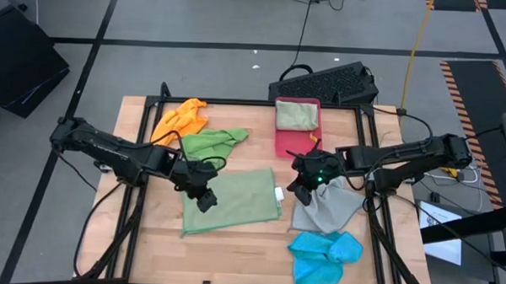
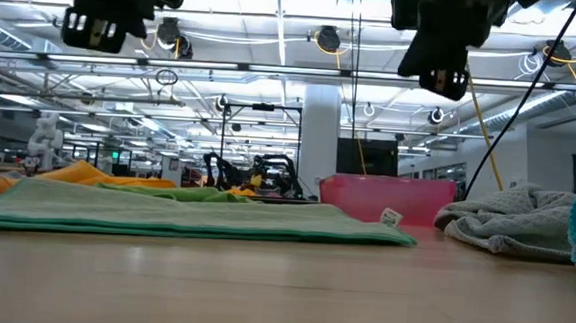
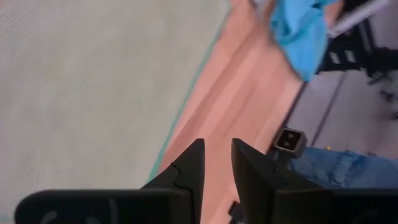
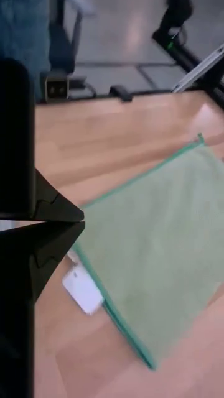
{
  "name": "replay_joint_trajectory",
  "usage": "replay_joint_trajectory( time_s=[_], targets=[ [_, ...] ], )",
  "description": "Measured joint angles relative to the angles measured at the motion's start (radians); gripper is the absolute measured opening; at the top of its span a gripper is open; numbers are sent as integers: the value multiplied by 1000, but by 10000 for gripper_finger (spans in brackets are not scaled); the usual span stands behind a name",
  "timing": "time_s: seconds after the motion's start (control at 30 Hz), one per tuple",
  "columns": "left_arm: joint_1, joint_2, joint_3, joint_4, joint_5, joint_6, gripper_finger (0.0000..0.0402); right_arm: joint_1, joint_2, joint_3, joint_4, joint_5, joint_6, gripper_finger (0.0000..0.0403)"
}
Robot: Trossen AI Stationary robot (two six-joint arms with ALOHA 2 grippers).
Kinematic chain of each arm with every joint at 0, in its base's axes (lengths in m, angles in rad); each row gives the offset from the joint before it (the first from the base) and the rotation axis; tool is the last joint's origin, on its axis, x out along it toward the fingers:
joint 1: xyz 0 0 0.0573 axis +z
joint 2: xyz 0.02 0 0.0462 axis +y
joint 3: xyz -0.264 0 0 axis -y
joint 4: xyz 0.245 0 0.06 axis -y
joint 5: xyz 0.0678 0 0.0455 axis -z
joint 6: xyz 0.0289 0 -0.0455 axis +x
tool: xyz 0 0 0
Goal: Fold microfiber towels
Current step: Fold the light green microfiber cloth
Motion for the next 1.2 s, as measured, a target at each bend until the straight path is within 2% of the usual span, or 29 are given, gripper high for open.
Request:
replay_joint_trajectory(
  time_s=[0.1,0.27,0.43,0.57,0.97,1.2],
  targets=[
    [-32,1,0,-50,-31,-66,81,-10,0,-24,6,-13,-62,2],
    [-48,0,0,-138,-21,-190,82,-14,0,-64,7,-97,-85,2],
    [-37,-3,0,-183,-25,-153,83,-7,0,-88,8,-108,-86,2],
    [-7,-3,-12,-190,-38,-41,83,-7,0,-101,7,-80,-72,2],
    [73,-3,-43,-195,-74,415,83,-6,0,-103,74,199,0,2],
    [113,-3,-43,-183,-179,656,83,-6,0,-103,127,318,-92,2]
  ],
)
